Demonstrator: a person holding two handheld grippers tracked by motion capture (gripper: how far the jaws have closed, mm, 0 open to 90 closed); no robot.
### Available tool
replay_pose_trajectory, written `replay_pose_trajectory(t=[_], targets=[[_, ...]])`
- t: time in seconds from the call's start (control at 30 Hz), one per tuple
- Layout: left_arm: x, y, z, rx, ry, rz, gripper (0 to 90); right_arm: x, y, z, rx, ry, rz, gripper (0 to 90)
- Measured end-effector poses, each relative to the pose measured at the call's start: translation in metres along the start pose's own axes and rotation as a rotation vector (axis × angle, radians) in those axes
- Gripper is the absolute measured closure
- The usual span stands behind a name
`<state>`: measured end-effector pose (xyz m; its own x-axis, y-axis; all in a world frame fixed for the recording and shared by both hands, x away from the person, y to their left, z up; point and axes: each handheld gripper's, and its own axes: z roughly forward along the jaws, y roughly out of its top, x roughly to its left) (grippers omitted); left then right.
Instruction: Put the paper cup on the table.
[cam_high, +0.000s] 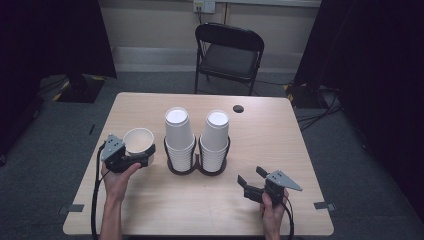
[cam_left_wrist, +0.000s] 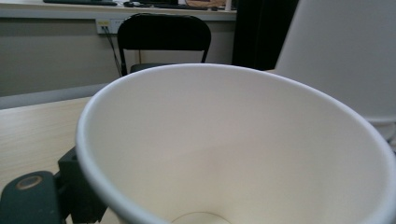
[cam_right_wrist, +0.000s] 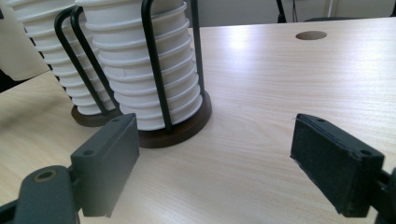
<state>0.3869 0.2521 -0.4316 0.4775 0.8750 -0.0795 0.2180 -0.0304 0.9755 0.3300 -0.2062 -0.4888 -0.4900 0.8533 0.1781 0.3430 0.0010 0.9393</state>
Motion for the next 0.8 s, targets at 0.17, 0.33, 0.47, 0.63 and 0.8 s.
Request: replay_pose_trajectory(t=[0.17,0.33,0.47,0.63,0.8], targets=[[0.008,-0.002,0.006,0.009,0.016,-0.013,9.0,0.003,-0.006,-0.003,-0.021,-0.001,-0.012,14.4],[0.008,-0.004,0.015,0.001,0.006,-0.024,8.9,0.006,-0.010,-0.006,-0.035,0.005,-0.027,13.9],[0.009,-0.009,0.024,0.003,-0.002,-0.024,8.4,0.008,-0.010,-0.007,-0.052,-0.006,-0.034,13.9],[0.015,-0.015,0.034,0.020,0.015,-0.024,7.7,0.007,-0.010,-0.007,-0.042,0.005,-0.027,13.9],[0.025,-0.020,0.039,0.045,0.040,-0.041,7.6,0.007,-0.009,-0.005,-0.026,0.007,-0.044,13.9]])
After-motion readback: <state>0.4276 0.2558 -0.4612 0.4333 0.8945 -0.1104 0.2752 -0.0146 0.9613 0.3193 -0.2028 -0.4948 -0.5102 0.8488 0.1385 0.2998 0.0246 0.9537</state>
